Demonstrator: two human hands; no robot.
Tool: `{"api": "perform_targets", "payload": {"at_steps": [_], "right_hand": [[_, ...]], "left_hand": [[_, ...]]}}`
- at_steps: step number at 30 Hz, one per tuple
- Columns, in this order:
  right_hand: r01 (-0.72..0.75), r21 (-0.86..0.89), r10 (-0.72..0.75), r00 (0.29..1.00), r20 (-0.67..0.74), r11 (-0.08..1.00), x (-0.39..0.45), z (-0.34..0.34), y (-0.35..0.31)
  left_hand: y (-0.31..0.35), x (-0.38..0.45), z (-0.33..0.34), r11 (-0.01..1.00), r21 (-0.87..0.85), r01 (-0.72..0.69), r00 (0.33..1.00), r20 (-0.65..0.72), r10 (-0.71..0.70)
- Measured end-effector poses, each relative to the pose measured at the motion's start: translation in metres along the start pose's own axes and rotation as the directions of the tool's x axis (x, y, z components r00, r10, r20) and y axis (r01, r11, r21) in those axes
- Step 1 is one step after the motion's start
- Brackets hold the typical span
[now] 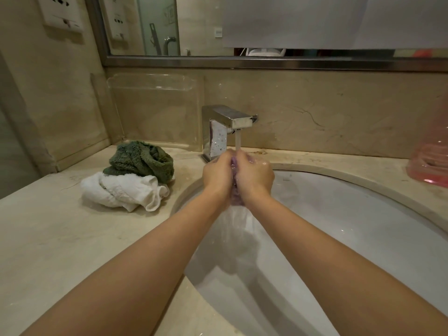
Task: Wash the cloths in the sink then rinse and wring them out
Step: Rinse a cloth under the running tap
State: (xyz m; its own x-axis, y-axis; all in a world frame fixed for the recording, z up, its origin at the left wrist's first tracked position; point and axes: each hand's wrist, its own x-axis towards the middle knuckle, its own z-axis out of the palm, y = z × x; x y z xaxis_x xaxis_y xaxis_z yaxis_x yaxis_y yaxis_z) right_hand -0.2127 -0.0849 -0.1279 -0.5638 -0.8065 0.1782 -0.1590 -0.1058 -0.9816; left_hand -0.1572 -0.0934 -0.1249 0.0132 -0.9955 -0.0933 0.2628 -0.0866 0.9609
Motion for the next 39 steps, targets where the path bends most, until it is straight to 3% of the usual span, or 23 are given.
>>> {"api": "perform_targets", "payload": {"at_steps": [4, 8, 14, 17, 19, 21, 23, 25, 27, 29, 33, 35, 39], "right_hand": [[0.091, -0.094, -0.084, 0.994, 0.072, 0.991, -0.002, 0.001, -0.001], [0.193, -0.152, -0.175, 0.977, 0.123, 0.969, -0.001, 0.002, 0.002], [0.227, -0.099, -0.207, 0.961, 0.181, 0.969, -0.003, -0.004, 0.01], [0.108, -0.09, -0.093, 0.983, 0.157, 0.99, 0.006, -0.003, 0.017], [-0.126, -0.054, 0.133, 0.974, 0.182, 0.991, 0.013, -0.003, 0.02], [-0.409, -0.015, 0.389, 0.857, 0.337, 0.913, 0.017, -0.008, 0.02], [-0.593, -0.05, 0.536, 0.685, 0.494, 0.804, 0.019, -0.017, 0.016], [-0.712, -0.023, 0.572, 0.545, 0.613, 0.702, 0.02, -0.028, 0.012], [-0.804, 0.071, 0.575, 0.481, 0.661, 0.591, 0.021, -0.033, 0.009], [-0.813, 0.143, 0.583, 0.516, 0.628, 0.565, 0.019, -0.038, 0.007], [-0.593, 0.155, 0.494, 0.765, 0.412, 0.79, 0.02, -0.036, 0.015], [-0.489, 0.205, 0.429, 0.86, 0.278, 0.848, 0.023, -0.031, 0.018], [-0.367, 0.274, 0.348, 0.93, 0.116, 0.889, 0.022, -0.026, 0.013]], "left_hand": [[0.0, 0.005, -0.004, 0.99, 0.029, 0.136, 0.991, -0.001, -0.136], [0.002, 0.005, -0.01, 0.976, 0.09, 0.201, 0.974, 0.085, -0.208], [-0.003, 0.012, -0.014, 0.981, 0.079, 0.18, 0.97, 0.15, -0.19], [-0.003, 0.012, -0.01, 0.994, 0.068, 0.085, 0.988, 0.122, -0.093], [-0.003, 0.013, -0.006, 0.999, 0.044, 0.014, 0.994, 0.109, -0.019], [-0.001, 0.011, -0.004, 0.997, 0.042, -0.071, 0.994, 0.091, 0.067], [0.002, 0.008, -0.004, 0.983, 0.089, -0.162, 0.984, 0.089, 0.154], [0.003, 0.005, -0.005, 0.968, 0.112, -0.222, 0.973, 0.095, 0.212], [0.005, 0.002, -0.006, 0.964, 0.103, -0.246, 0.967, 0.096, 0.236], [0.004, 0.001, -0.007, 0.949, 0.162, -0.27, 0.96, 0.116, 0.253], [-0.003, 0.003, -0.005, 0.914, 0.339, -0.222, 0.972, 0.153, 0.18], [-0.006, 0.008, -0.005, 0.917, 0.365, -0.161, 0.984, 0.137, 0.118], [-0.006, 0.007, -0.003, 0.962, 0.273, 0.003, 0.983, 0.175, -0.052]]}}
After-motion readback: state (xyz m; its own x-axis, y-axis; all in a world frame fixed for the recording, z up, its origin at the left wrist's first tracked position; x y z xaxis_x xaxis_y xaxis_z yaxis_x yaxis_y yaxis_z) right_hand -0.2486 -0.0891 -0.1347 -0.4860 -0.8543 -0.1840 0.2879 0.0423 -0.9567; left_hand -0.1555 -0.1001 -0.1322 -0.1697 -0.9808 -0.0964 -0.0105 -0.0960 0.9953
